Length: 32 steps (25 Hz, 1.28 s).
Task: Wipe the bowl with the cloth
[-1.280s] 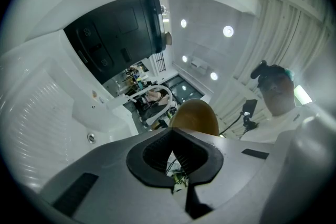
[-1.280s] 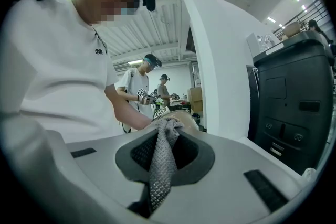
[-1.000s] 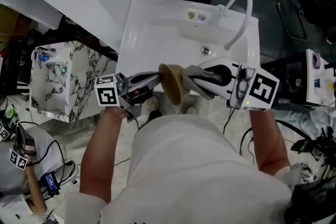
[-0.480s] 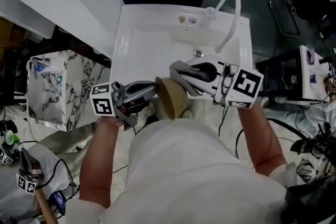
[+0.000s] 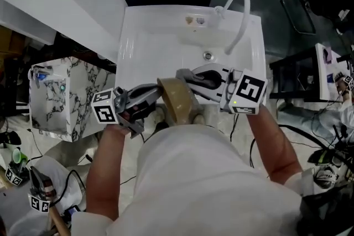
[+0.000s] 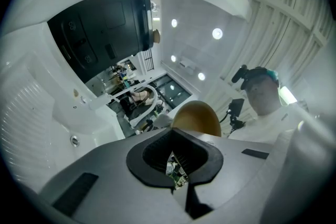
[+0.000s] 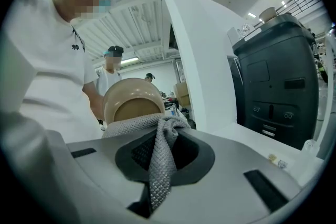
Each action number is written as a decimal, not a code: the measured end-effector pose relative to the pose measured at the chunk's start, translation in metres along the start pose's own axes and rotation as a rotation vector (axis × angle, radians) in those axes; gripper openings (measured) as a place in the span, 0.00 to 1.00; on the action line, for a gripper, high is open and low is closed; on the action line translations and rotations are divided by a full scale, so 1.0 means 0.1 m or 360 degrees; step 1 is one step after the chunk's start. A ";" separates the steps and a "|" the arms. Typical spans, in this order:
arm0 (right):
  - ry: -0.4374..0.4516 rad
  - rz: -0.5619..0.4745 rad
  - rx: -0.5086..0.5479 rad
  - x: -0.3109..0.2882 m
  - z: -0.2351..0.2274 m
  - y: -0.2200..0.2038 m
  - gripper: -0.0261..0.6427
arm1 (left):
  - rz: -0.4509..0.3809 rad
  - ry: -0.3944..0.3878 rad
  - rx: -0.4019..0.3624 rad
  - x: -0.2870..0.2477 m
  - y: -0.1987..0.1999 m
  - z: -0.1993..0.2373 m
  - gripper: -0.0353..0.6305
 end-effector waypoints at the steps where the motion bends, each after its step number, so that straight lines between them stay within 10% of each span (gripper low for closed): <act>1: 0.0006 0.0011 -0.0001 0.00 0.02 -0.03 0.08 | -0.0006 0.0005 -0.0003 0.01 0.01 0.01 0.07; 32: 0.0140 -0.0051 -0.0035 0.23 0.31 -0.02 0.08 | 0.0029 0.0140 0.0035 0.17 -0.06 0.22 0.07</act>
Point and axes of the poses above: the fingertips, and each gripper's own axes: x backward along the fingers, z to its left, y out of its top, the point moved 3 cm from there along x, backward along the fingers, and after that the axes turned 3 degrees about -x, right-handed, at the moved point
